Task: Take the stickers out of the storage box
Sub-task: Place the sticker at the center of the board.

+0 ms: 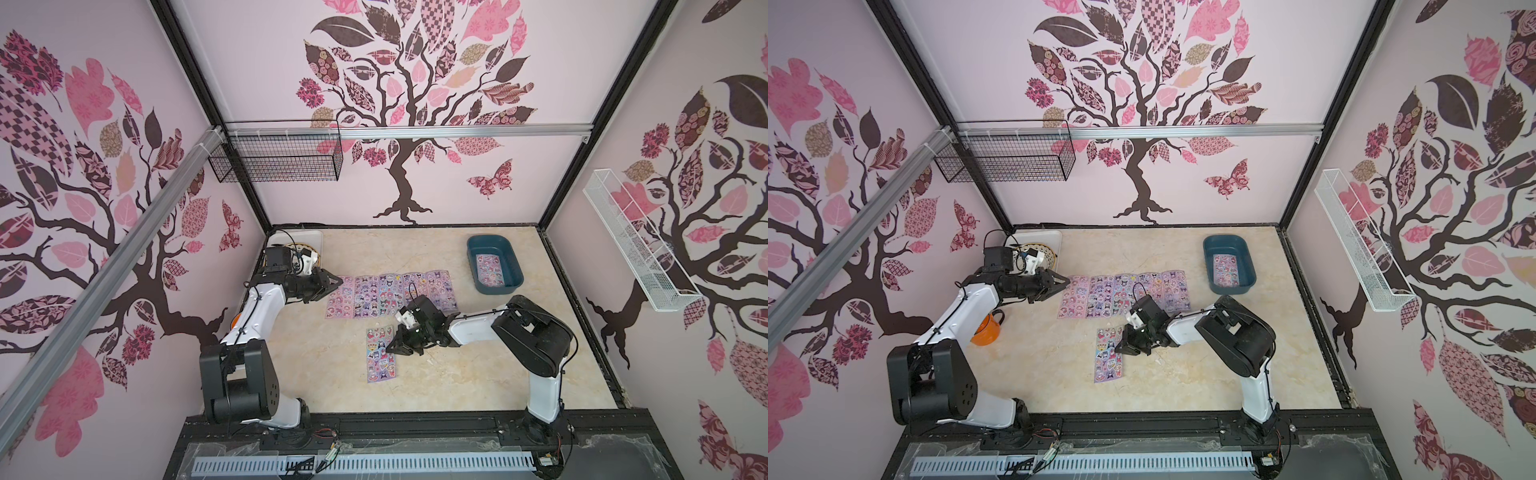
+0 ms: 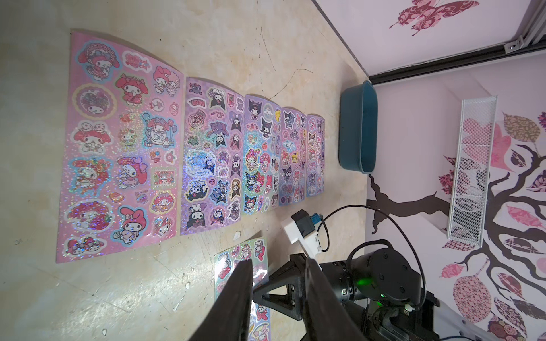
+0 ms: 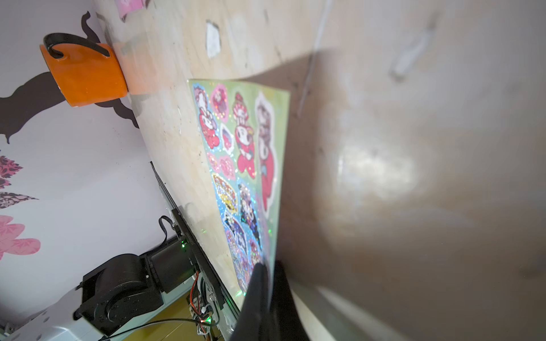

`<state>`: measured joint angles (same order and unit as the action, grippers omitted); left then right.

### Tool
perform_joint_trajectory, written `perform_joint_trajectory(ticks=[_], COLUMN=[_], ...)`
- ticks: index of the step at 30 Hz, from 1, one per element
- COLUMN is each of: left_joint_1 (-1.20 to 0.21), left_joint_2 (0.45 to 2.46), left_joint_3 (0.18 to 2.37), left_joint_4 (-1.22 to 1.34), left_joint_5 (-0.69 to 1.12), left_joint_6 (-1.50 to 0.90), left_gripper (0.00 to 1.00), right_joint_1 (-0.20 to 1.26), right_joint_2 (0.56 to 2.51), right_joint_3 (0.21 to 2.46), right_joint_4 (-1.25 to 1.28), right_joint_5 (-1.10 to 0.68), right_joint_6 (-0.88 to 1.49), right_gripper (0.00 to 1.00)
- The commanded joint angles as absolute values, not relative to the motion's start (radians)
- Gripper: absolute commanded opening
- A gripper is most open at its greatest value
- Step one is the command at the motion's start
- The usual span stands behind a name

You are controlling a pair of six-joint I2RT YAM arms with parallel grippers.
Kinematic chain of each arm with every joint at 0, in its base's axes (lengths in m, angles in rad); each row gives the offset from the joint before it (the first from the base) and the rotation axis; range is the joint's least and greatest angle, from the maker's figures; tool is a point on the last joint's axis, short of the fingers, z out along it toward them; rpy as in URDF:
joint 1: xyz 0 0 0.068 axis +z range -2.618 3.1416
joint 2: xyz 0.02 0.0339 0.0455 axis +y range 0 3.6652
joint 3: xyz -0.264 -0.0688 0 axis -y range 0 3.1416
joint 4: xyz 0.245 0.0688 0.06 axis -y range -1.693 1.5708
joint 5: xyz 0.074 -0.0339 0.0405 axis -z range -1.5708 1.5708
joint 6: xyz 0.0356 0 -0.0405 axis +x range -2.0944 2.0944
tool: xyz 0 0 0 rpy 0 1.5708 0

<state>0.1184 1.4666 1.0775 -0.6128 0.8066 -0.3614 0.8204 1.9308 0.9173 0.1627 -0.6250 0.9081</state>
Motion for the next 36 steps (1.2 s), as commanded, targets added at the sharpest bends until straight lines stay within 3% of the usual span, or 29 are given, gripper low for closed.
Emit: perform_joint_trajectory(ticks=[1,20,23,29,36], left_joint_1=[0.099,0.034,0.028,0.017,0.011], left_joint_2=[1.455,1.465,1.463,1.461,1.449], left_joint_3=[1.068,1.097,1.097,1.1,1.099], left_joint_4=[-0.595,-0.642,-0.644,-0.65,-0.623], left_joint_5=[0.83,0.79,0.784,0.778,0.771], left_joint_6=[-0.346,-0.3,-0.296,-0.296,-0.32], left_gripper=[0.35,0.35,0.36,0.36,0.36], right_joint_1=[0.817,0.817,0.817,0.817,0.805], right_joint_2=[1.965,2.0,1.975,1.902,1.83], right_joint_3=[0.921,0.978,0.967,0.953,0.952], right_joint_4=[0.151,0.085,0.053,-0.063,-0.186], right_joint_5=[-0.553,-0.528,-0.509,-0.435,-0.364], right_joint_6=[0.899,0.868,0.854,0.792,0.721], right_gripper=[0.0,0.01,0.07,0.29,0.33])
